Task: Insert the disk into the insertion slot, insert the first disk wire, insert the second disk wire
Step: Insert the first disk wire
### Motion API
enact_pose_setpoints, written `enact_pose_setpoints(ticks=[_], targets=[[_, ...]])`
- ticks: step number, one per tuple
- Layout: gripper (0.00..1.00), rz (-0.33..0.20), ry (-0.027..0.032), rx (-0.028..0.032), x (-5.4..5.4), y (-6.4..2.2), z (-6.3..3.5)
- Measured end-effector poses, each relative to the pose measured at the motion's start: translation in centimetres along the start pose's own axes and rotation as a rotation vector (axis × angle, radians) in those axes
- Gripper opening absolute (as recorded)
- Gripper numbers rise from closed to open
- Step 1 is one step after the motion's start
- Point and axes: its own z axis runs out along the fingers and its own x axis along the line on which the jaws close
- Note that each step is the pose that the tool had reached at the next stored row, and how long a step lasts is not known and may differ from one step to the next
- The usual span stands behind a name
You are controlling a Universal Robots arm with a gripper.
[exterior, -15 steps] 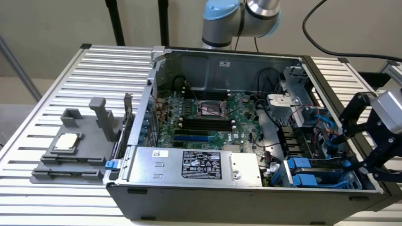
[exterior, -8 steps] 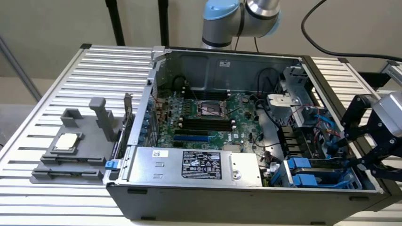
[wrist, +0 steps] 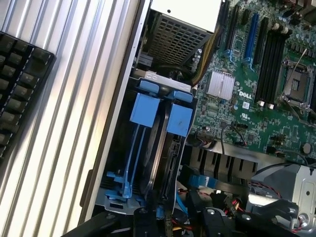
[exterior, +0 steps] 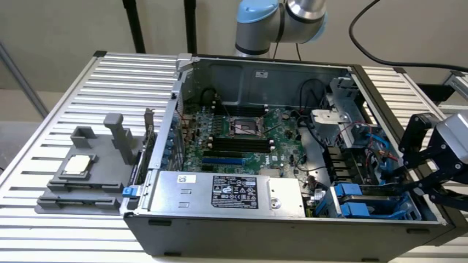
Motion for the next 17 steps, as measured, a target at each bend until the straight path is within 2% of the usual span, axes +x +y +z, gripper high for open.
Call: enact_pose_setpoints(ticks=[1, 2, 9, 10, 14, 17], targets=[[0.37, -0.003, -0.0011, -0.0003, 0.0, 0.01, -0.01], [0.29, -0.006, -0.0024, -0.0005, 0.1, 0.02, -0.01], [0.27, -0.023, -0.0115, -0.0003, 0.2, 0.05, -0.03], [0.20, -0.025, -0.0127, -0.0001, 0.2, 0.05, -0.02], [0.18, -0.027, -0.0135, 0.0015, 0.1, 0.35, 0.02], [0.16, -0.028, -0.0126, 0.0036, 0.0, 1.03, 0.07]])
